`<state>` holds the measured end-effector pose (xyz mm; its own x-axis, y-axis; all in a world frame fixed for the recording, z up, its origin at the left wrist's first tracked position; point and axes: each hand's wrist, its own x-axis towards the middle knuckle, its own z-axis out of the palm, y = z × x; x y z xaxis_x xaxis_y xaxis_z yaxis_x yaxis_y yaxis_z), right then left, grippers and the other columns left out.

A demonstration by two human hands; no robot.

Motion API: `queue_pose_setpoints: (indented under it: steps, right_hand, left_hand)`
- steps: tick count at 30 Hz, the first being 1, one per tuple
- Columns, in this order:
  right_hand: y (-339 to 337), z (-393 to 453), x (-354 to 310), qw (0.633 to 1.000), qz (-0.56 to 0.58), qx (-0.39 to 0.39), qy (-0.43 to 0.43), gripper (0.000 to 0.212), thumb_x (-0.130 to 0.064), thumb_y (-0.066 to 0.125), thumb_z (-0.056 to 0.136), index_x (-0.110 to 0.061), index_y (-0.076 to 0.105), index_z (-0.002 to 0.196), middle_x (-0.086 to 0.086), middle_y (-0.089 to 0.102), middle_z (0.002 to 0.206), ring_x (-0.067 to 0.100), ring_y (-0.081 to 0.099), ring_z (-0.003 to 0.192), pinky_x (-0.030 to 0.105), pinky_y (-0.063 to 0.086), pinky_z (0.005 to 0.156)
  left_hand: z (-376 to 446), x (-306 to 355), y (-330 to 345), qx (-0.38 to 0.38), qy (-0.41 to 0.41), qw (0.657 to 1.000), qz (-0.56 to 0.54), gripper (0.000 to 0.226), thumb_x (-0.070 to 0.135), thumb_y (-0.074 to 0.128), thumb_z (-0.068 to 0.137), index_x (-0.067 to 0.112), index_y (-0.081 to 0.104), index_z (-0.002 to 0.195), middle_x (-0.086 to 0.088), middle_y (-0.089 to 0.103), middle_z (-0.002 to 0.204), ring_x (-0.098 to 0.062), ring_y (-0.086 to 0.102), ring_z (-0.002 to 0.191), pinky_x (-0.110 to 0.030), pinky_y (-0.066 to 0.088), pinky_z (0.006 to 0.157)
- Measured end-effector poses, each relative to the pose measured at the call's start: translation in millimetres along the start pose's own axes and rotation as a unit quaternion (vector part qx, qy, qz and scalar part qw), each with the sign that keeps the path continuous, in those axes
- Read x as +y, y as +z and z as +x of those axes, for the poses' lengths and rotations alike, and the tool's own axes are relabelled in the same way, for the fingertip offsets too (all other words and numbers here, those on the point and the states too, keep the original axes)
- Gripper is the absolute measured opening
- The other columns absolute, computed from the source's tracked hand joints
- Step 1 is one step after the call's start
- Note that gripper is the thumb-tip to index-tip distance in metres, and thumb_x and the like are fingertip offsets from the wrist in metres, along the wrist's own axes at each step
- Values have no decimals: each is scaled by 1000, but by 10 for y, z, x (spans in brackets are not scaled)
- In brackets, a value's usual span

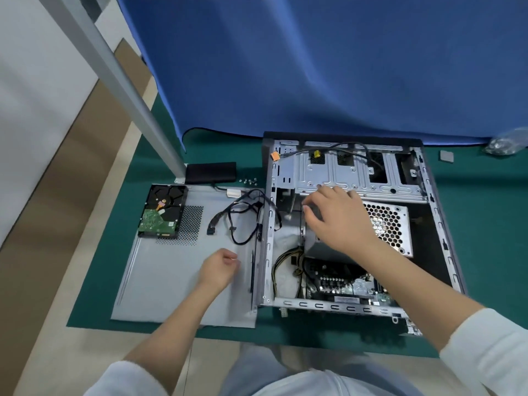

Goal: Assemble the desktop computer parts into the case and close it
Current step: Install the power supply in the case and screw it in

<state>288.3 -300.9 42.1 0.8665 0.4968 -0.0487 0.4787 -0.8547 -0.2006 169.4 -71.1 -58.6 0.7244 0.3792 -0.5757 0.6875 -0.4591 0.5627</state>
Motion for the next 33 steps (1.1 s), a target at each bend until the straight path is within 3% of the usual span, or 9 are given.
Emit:
queue_pose_setpoints:
  steps: [6,13,17,21,23,26,28,31,33]
  right_hand:
    - [-12,18,-25,1000,-4,7,6,32,-39,38,94,-25,63,107,-7,59,105,18,51,101,37,33,88]
    - [-23,-4,-38,1000,6,20,9,32,-38,37,94,-25,64,106,-7,60,104,18,51,100,37,33,88]
    - [-33,-19,-27,998,42,37,10,29,-35,41,95,-22,62,109,-6,60,107,19,48,106,36,32,92]
    - [-80,-59,-25,989,101,106,-4,26,-25,52,94,-15,61,116,0,61,108,21,48,107,37,38,93]
    - [-110,-87,-22,978,161,134,-16,26,-20,55,94,-13,60,119,-1,61,103,19,48,101,37,41,90]
    - [-192,-126,-36,957,250,139,-55,30,-19,48,98,-16,54,127,-9,53,90,10,45,87,36,42,82]
    - [-268,-117,-45,961,191,162,-116,35,-21,46,97,-20,49,132,-9,55,88,15,48,85,37,39,77]
    - [-362,-78,-41,962,172,107,-183,57,-11,52,91,-27,36,143,-10,50,88,11,43,82,33,36,76]
    - [-399,-51,10,963,188,62,-183,69,1,56,83,-26,38,144,-11,50,88,10,45,81,33,40,75]
  left_hand:
    - [55,133,290,-30,-35,992,117,21,23,60,90,7,66,101,-10,67,103,-24,59,88,-23,42,71]
    - [109,205,288,-12,-65,988,140,20,24,64,85,10,61,70,-2,56,66,-16,50,56,-24,41,57]
    - [119,165,98,84,-51,993,-69,11,20,67,81,12,68,89,-1,69,82,-22,66,81,-28,54,74]
    - [25,452,-241,164,8,953,-255,6,13,66,82,15,62,85,-3,69,77,-21,70,75,-30,56,70]
    - [-61,713,-389,120,27,936,-330,3,12,64,85,11,62,87,-1,69,72,-16,70,69,-28,57,70]
    - [-234,1141,-497,-88,21,872,-482,8,10,63,87,3,62,90,-1,70,67,-12,70,67,-20,55,63]
    - [-362,1387,-458,-208,18,825,-525,11,11,66,78,4,63,86,-4,70,71,-14,69,69,-20,55,63]
    - [-451,1613,-284,-272,42,841,-466,17,7,60,85,10,72,74,-6,72,79,-13,70,74,-21,55,65]
    - [-461,1708,-203,-267,43,855,-442,19,6,55,91,8,71,82,-6,71,82,-11,68,74,-20,55,65]
